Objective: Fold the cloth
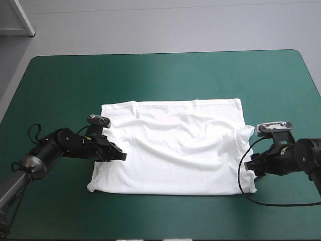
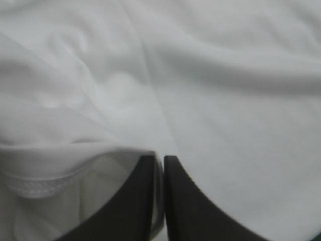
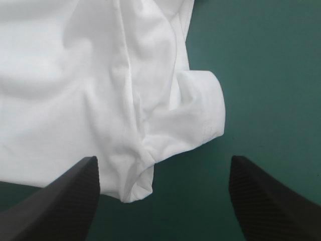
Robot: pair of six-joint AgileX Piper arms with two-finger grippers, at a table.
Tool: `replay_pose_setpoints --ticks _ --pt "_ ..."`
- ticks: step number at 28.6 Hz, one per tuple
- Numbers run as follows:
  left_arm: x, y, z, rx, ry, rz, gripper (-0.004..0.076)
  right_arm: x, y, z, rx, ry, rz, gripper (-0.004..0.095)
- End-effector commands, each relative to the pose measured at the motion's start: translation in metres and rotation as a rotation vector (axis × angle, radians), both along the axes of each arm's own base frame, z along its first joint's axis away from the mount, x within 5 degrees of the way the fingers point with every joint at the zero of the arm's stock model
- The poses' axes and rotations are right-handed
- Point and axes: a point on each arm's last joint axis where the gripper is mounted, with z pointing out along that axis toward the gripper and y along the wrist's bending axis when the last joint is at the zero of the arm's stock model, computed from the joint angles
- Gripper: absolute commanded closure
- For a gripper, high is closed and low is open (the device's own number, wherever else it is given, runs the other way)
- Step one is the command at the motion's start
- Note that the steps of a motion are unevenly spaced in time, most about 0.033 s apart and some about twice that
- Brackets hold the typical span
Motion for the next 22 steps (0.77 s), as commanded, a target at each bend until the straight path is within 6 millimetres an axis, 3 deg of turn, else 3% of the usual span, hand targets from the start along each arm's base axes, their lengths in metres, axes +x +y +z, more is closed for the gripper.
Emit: replay_pose_setpoints --ticks 1,6,8,14,18,22 --pt "0.006 -0.003 0.006 -0.029 -0.036 0.032 0.0516 0.0 0.0 0.01 0.008 -0.055 -0.005 0.0237" --pt "0.006 -0.006 0.007 -0.057 -0.029 0.027 0.0082 0.0 -0.001 0.01 0.012 -0.055 -0.022 0.0237" --pt "0.008 -0.007 0.012 -0.06 -0.034 0.014 0.0014 0.001 -0.002 0.01 -0.002 -0.059 -0.031 0.0237" --pt "0.02 -0.01 0.055 -0.083 -0.123 -0.009 0.0019 0.003 -0.007 0.011 -0.033 -0.084 -0.086 0.0238" --pt "0.026 -0.008 0.098 -0.056 -0.206 -0.018 0.0019 0.007 -0.011 0.012 -0.022 -0.117 -0.127 0.0237" --pt "0.026 0.004 0.146 0.07 -0.322 0.012 0.0019 0.019 -0.034 0.0 0.029 -0.049 -0.225 0.0237"
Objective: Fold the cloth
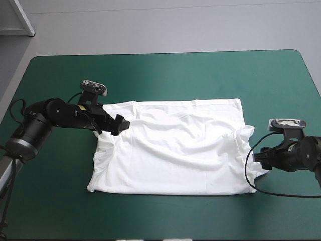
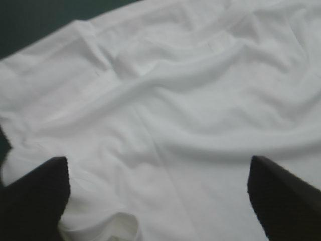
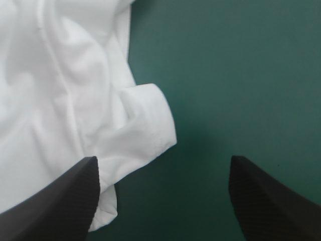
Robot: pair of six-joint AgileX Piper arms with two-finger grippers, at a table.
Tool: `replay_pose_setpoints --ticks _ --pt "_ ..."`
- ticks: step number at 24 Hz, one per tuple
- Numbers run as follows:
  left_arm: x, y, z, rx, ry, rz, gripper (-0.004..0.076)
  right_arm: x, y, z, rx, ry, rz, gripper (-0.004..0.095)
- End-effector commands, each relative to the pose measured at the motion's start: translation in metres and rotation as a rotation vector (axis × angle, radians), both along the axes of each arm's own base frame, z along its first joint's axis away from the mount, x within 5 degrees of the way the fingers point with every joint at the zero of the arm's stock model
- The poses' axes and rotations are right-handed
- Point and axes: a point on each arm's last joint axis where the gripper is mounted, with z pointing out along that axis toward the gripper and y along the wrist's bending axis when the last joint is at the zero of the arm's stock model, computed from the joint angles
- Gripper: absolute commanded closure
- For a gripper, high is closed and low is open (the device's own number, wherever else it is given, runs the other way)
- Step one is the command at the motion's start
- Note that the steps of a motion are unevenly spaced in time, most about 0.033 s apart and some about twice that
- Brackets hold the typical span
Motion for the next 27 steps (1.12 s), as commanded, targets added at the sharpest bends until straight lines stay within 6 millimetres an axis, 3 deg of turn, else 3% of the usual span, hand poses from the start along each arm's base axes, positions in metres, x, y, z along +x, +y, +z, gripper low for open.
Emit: replay_pose_setpoints --ticks 1,6,9,11,15,18,23,27 --pt "-0.01 0.012 0.056 0.065 -0.168 0.069 0.0019 0.019 -0.013 -0.003 0.111 -0.04 -0.046 0.0238" --pt "-0.023 0.018 0.07 0.077 -0.19 0.089 0.0019 0.052 -0.016 -0.048 0.218 0.132 -0.031 0.0238" --pt "-0.025 0.018 0.069 0.083 -0.168 0.082 0.002 0.059 -0.014 -0.058 0.259 0.159 -0.024 0.0261" --pt "-0.025 0.018 0.068 0.086 -0.161 0.083 0.002 0.061 -0.012 -0.058 0.283 0.15 -0.023 0.0396" --pt "-0.025 0.019 0.068 0.095 -0.164 0.084 0.002 0.063 -0.014 -0.058 0.266 0.125 -0.03 0.0785" --pt "-0.025 0.02 0.067 0.114 -0.159 0.088 0.002 0.064 -0.015 -0.058 0.26 0.116 -0.037 0.0926" --pt "-0.025 0.021 0.067 0.12 -0.157 0.088 0.0024 0.06 -0.018 -0.053 0.223 0.107 -0.059 0.0922" --pt "-0.025 0.02 0.067 0.117 -0.159 0.088 0.0043 0.051 -0.017 -0.036 0.212 0.042 -0.082 0.0921"
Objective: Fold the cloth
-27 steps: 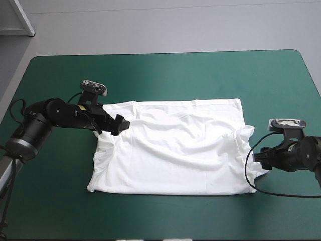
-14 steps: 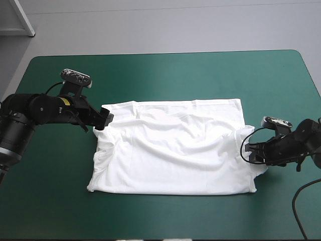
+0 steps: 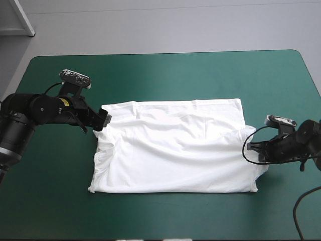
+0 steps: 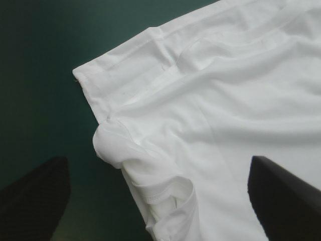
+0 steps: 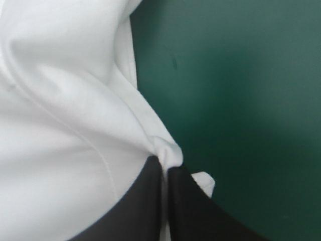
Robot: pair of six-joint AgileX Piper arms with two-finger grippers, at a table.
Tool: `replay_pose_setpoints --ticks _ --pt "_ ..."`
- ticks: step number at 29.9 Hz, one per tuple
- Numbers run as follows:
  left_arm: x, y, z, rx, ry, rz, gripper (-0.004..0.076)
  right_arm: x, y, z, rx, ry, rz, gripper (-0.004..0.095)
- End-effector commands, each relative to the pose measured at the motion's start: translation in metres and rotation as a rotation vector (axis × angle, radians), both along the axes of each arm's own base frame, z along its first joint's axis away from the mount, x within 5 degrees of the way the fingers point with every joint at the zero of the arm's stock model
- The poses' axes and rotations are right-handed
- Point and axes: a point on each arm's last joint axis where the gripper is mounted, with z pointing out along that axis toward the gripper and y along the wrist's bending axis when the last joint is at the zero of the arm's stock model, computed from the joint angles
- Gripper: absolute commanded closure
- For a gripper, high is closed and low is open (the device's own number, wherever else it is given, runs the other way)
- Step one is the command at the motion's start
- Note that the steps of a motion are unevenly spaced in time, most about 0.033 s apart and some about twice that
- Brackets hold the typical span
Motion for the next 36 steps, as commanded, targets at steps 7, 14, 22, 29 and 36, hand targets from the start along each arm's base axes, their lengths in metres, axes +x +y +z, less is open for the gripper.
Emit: replay_pose_setpoints --ticks 7,14,22,29,36 --pt "-0.006 -0.001 0.021 -0.049 -0.096 0.01 0.0059 -0.016 0.029 0.052 0.118 -0.237 0.038 0.0921" --pt "-0.006 -0.001 0.02 -0.051 -0.094 0.009 0.0059 -0.012 0.081 0.046 0.193 -0.242 0.251 0.0921" --pt "-0.008 -0.001 0.019 -0.044 -0.063 0.004 0.0059 0.002 0.107 0.018 0.173 -0.164 0.338 0.0901" --pt "-0.008 -0.001 0.019 -0.045 -0.064 0.004 0.0059 0.014 0.109 0.032 0.156 -0.224 0.357 0.0283" --pt "-0.009 0.0 0.019 -0.044 -0.063 0.003 0.0059 0.012 0.102 0.079 0.072 -0.276 0.372 0.0177"
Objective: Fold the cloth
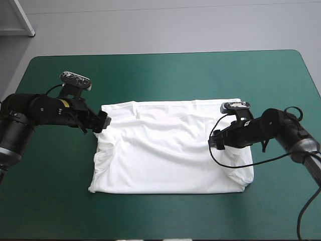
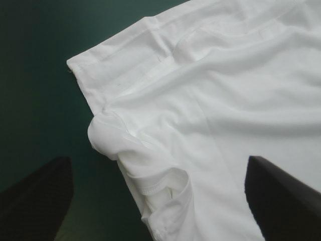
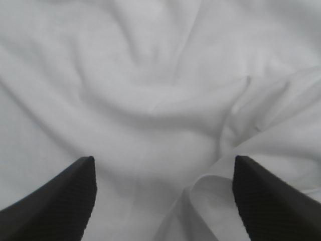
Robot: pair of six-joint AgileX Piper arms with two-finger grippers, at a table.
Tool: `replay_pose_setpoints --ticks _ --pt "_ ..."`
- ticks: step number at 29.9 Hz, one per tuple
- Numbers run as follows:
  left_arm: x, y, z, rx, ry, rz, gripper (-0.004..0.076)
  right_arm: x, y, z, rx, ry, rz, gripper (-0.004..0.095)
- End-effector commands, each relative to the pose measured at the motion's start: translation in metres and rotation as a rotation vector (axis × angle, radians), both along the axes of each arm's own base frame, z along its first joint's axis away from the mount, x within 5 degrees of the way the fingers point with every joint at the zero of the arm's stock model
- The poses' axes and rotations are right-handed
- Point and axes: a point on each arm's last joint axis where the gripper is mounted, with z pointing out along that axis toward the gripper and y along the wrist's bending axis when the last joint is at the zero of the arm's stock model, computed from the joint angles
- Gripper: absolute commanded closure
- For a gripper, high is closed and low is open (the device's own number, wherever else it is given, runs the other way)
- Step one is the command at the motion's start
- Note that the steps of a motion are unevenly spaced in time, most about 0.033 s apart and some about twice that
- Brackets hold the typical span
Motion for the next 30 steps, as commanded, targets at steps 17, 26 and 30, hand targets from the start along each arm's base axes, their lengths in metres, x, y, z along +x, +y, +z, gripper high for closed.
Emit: replay_pose_setpoints --ticks 17,26,30 --pt "-0.061 0.021 -0.015 0.06 0.216 0.154 0.0059 -0.1 -0.031 0.073 -0.089 -0.037 -0.065 0.0287" --pt "-0.083 0.021 -0.099 0.029 0.381 0.178 0.0059 -0.11 -0.034 0.057 -0.122 -0.009 -0.047 0.0287" --pt "-0.079 0.019 -0.124 0.004 0.321 0.165 0.006 -0.11 -0.035 0.057 -0.132 -0.013 -0.044 0.0287"
